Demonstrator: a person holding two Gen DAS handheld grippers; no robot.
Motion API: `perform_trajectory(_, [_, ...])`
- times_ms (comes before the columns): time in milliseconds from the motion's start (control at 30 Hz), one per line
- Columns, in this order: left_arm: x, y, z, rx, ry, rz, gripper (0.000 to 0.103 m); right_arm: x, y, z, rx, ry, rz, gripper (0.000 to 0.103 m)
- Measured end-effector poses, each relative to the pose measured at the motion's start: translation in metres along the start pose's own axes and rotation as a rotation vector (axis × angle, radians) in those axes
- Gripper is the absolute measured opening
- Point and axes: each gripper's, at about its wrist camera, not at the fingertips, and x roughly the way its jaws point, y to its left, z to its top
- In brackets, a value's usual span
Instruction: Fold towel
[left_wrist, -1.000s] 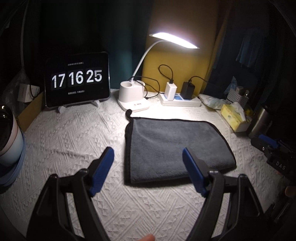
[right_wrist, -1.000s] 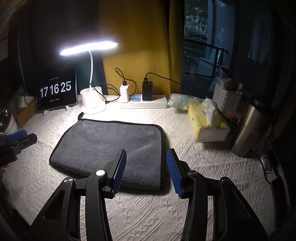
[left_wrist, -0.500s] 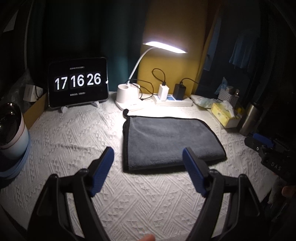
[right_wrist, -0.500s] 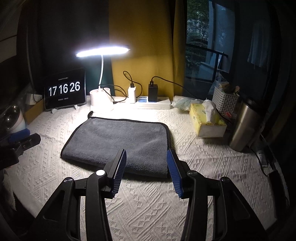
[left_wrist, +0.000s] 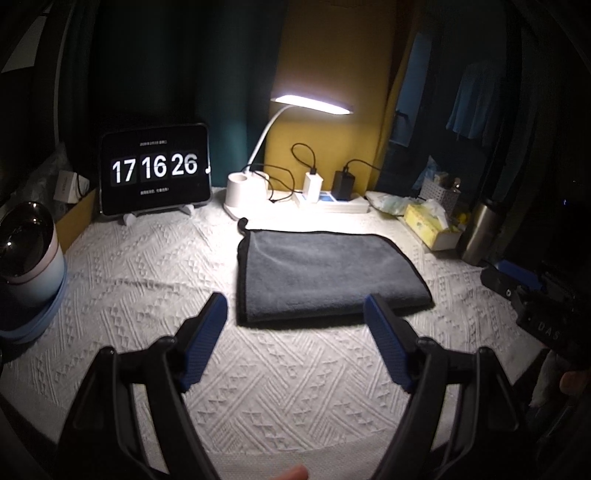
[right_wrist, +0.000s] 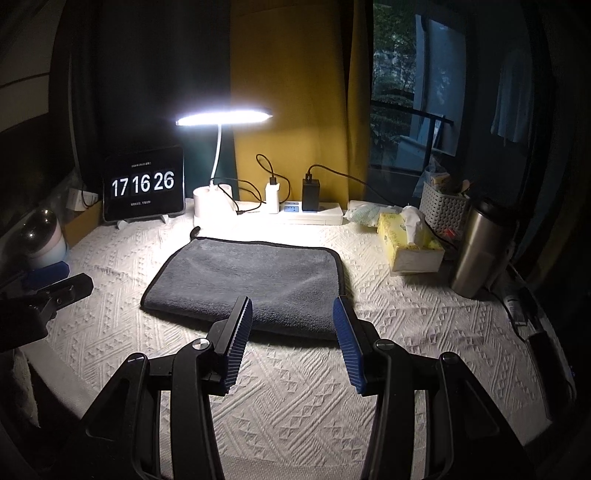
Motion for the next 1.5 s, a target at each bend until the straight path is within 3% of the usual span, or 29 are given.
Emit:
perform_trajectory(400, [-0.032,-0.004,-0.011,0.020,-0.074,-0.002,0.078,-0.028,0.007,-0.012,0.008,-0.042,0.012,0.048])
perform_trajectory(767, [-0.079,-0.007,-0.021,0.033,-0.242,0.003,0.078,-0.064,0.009,-0.023,0.032,-0.161,-0.003,0.048])
perform_trajectory(867, [-0.086,-0.007,-0.025,0.051,-0.271,0.032,0.080,-0.071,0.008,-0.026,0.041,-0.180,-0.008,0.048])
perform_trajectory(933, [-0.090,-0.004,-0.027,0.039,-0.283,0.030,0.087,-0.075,0.007,-0.029,0.042,-0.188,-0.013,0.048])
perform_trajectory(1067, [-0.102,0.002,-0.031,0.004,-0.322,0.038,0.088,-0.081,0.010,-0.033,0.032,-0.201,-0.029,0.048])
perform_trajectory(1300, [-0.110,-0.003,-0.038,0.043,-0.373,0.069,0.090,-0.094,0.020,-0.041,0.020,-0.222,-0.046,0.048])
perform_trajectory(1367, [-0.111,-0.004,-0.038,0.044,-0.382,0.068,0.090,-0.094,0.021,-0.042,0.021,-0.220,-0.047,0.057])
perform_trajectory(1500, [-0.114,-0.005,-0.038,0.049,-0.399,0.057,0.091,-0.094,0.021,-0.041,0.028,-0.221,-0.045,0.058])
